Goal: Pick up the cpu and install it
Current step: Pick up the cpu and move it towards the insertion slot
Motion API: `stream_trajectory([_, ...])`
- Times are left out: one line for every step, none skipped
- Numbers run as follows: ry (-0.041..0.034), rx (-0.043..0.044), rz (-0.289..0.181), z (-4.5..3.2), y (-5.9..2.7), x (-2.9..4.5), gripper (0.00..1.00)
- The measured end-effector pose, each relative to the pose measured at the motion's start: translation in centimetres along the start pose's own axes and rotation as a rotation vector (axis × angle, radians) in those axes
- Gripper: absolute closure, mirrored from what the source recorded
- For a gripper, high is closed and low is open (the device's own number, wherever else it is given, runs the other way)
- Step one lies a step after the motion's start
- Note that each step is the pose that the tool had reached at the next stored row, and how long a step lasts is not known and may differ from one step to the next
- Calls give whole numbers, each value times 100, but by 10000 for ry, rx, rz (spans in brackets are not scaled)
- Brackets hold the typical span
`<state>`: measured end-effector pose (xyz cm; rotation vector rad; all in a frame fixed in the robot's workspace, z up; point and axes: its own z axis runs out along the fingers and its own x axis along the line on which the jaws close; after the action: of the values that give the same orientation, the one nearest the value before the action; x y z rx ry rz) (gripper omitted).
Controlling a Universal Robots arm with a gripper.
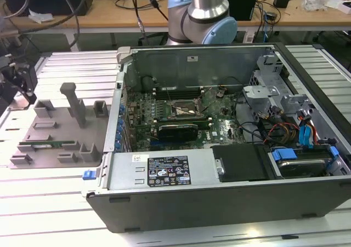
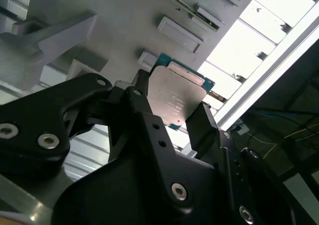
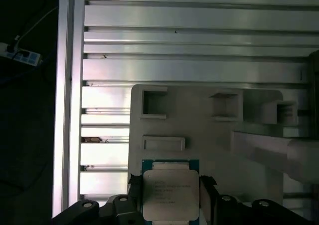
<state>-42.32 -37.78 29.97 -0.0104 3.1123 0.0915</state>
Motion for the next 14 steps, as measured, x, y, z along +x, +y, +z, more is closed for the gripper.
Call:
stream_trajectory([0,0,0,-46,3,-1,45])
stream_trajectory([-1,0,0,-93,6,-2,45])
stream_trajectory([0,0,0,-120,8,-3,45])
stream_trajectory([-1,0,0,-150,9,-4,45])
stream_trajectory([0,0,0,-183,11,-5,45])
stream_trajectory([-1,0,0,-209,14,-6,45])
stream_trajectory([-1,1,0,-250,16,-7,45])
stream_trajectory([-2,0,0,-282,19,-8,45])
stream_trajectory([-1,1,0,-309,20,-9,45])
stream_trajectory([-1,1,0,-330,21,-9,45])
stream_trajectory([-2,0,0,-357,23,-10,45])
stream_trajectory([-2,0,0,-379,24,-11,45])
stream_trajectory([-2,0,0,-402,26,-11,45])
stream_trajectory([-1,1,0,-426,27,-12,45])
